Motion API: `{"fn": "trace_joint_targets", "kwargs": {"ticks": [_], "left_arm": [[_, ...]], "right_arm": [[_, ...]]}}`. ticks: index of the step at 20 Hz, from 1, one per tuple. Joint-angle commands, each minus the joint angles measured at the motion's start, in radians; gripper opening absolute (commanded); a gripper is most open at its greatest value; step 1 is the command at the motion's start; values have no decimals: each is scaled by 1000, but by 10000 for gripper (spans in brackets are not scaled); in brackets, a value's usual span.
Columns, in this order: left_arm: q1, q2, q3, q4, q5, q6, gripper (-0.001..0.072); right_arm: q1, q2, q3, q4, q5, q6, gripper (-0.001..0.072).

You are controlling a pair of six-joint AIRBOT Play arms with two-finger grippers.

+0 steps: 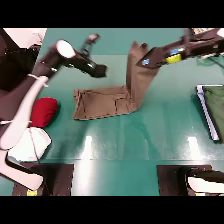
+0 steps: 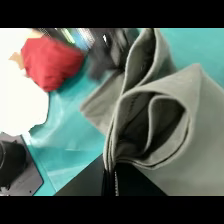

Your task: Fold the shirts.

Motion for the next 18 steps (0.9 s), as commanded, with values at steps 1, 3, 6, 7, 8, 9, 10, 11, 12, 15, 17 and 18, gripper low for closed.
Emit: {"fn": "trace_joint_targets", "kwargs": {"ticks": [1, 3, 6, 7, 8, 9, 10, 11, 12, 15, 17, 18], "left_arm": [[164, 146, 1, 64, -82, 18, 27], [246, 214, 1, 68, -86, 17, 27], [336, 283, 1, 68, -90, 16, 27], [357, 296, 1, 68, -95, 16, 28], [374, 306, 1, 68, -105, 16, 27], [385, 311, 2, 68, -120, 16, 28], [387, 312, 1, 68, -137, 17, 27], [387, 312, 1, 69, -157, 17, 27], [386, 312, 0, 67, -174, 17, 28], [386, 311, -2, 60, -198, 19, 27], [382, 311, -2, 57, -197, 43, 27], [377, 311, -4, 57, -197, 43, 28]], "right_arm": [[192, -96, 1, 1, -175, -47, 18], [326, -188, 1, 1, -364, -66, 23], [482, -366, 71, 1, -536, -73, 345], [513, -422, 123, 0, -529, -77, 482], [533, -470, 181, 0, -504, -77, 569], [539, -496, 229, -3, -466, -77, 569], [532, -505, 266, -10, -420, -77, 567], [513, -505, 299, -51, -355, -75, 552], [487, -502, 326, -105, -277, -69, 552], [365, -436, 242, -241, -62, -27, 552], [262, -381, 129, -282, 40, -5, 552], [209, -352, 66, -282, 52, 1, 552]]}}
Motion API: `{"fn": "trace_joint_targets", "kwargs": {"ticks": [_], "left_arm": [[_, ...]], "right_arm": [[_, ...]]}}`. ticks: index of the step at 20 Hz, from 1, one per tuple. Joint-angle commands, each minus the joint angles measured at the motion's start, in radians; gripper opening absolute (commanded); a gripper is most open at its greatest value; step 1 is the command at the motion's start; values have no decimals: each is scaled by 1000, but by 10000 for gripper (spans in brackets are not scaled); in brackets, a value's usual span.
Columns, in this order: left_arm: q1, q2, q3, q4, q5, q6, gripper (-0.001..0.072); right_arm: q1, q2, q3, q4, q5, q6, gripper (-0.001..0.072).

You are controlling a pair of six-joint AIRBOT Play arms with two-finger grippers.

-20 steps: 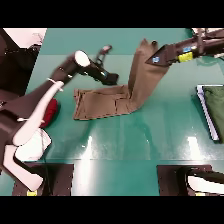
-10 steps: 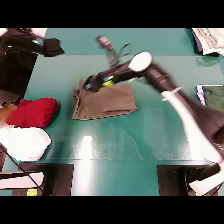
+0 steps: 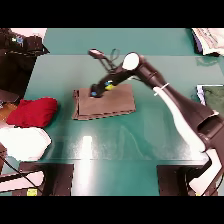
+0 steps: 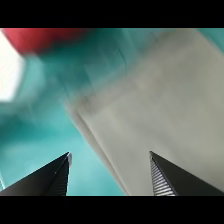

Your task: Fold the shirts.

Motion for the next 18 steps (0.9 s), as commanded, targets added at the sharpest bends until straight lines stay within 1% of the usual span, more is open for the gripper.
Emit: {"fn": "trace_joint_targets", "kwargs": {"ticks": [1, 4, 5, 6, 7, 10, 11, 14, 18], "left_arm": [[-3, 0, -2, -6, -17, 16, 27], [-5, -4, -2, -8, -19, 17, 27], [-5, -4, -2, -9, -18, 24, 27], [-5, -4, -2, -9, -18, 27, 28], [-5, -4, -2, -9, -18, 34, 27], [-5, -4, -2, -9, -16, 39, 28], [-5, -4, -2, -9, -12, 39, 28], [-5, -4, -2, -9, -11, 40, 27], [-5, -4, -2, -9, -12, 40, 28]], "right_arm": [[-171, 87, -172, -72, 146, 36, 552], [-319, 155, -308, -71, 99, 96, 554], [-360, 169, -343, -71, 80, 115, 567], [-390, 179, -380, -64, 55, 117, 676], [-418, 180, -414, -43, 31, 117, 720], [-468, 160, -526, 129, -76, 113, 712], [-469, 146, -553, 176, -105, 108, 679], [-435, 77, -565, 299, -121, 35, 669], [-336, -32, -463, 323, -126, 35, 661]]}}
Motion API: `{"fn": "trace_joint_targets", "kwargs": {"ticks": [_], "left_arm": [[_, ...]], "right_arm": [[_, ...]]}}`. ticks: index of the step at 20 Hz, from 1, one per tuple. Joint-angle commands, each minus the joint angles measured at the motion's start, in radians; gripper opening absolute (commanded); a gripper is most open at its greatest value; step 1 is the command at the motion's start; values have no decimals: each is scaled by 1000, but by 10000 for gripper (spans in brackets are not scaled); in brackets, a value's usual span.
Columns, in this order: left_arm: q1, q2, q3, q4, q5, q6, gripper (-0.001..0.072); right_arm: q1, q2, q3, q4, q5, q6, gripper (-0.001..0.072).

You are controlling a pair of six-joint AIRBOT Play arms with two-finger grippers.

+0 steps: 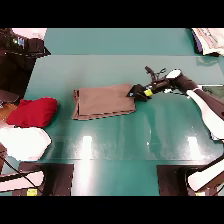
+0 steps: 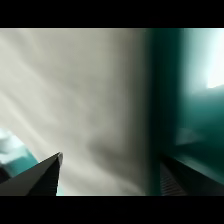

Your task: Fold the shirts.

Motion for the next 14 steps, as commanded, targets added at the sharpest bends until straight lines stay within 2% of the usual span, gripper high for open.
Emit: {"fn": "trace_joint_targets", "kwargs": {"ticks": [1, 4, 5, 6, 10, 14], "left_arm": [[0, -1, 0, 0, -2, 2, 27], [0, 0, 0, 0, -7, 2, 28], [0, -1, 0, 0, -8, 2, 28], [0, 0, 0, 0, -8, 2, 27], [-23, 0, 0, -11, -26, -3, 27], [-172, -1, 0, -11, -36, 2, 27]], "right_arm": [[76, -92, 73, 37, -15, -16, 618], [125, -126, 129, 36, -14, -44, 330], [135, -125, 138, 36, -20, -68, 210], [140, -125, 153, 35, -16, -83, 34], [119, -95, 204, 13, -19, -95, 16], [-18, 79, 133, -2, -27, -94, 15]]}}
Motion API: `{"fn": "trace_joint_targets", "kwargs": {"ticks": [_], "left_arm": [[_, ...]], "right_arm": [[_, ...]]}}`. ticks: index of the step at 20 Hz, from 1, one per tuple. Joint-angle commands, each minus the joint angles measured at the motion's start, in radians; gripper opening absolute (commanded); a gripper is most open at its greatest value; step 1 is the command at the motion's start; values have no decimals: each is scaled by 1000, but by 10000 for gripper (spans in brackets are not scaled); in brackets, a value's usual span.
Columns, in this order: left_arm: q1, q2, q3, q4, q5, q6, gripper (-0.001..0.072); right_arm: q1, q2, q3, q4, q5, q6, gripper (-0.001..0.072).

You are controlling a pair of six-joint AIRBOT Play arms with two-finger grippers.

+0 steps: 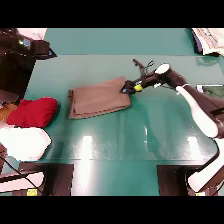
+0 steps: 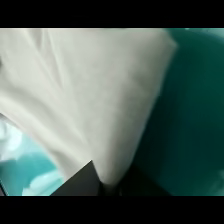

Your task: Fold the shirts.

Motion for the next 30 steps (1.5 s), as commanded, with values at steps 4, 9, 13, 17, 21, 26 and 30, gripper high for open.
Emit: {"fn": "trace_joint_targets", "kwargs": {"ticks": [4, 9, 13, 17, 21, 26, 30], "left_arm": [[-237, -1, 0, -2, 76, 2, 27], [-393, -1, 0, -3, 271, 1, 27], [-483, -1, 0, -3, 349, 1, 28], [-505, -4, 0, -6, 362, 1, 28], [-505, -18, 0, -5, 357, 1, 27], [-505, -38, 0, -5, 306, 2, 27], [-505, -40, 0, -5, 304, 2, 27]], "right_arm": [[-342, 333, -149, -8, 27, -3, 15], [-701, 497, -190, -6, 17, -8, 15], [-888, 500, -191, -5, -91, -32, 14], [-978, 500, -190, -3, -231, -49, 14], [-1019, 501, -146, -3, -236, -75, 14], [-1094, 501, 50, -4, -94, -75, 14], [-1161, 501, 137, -7, 64, -75, 14]]}}
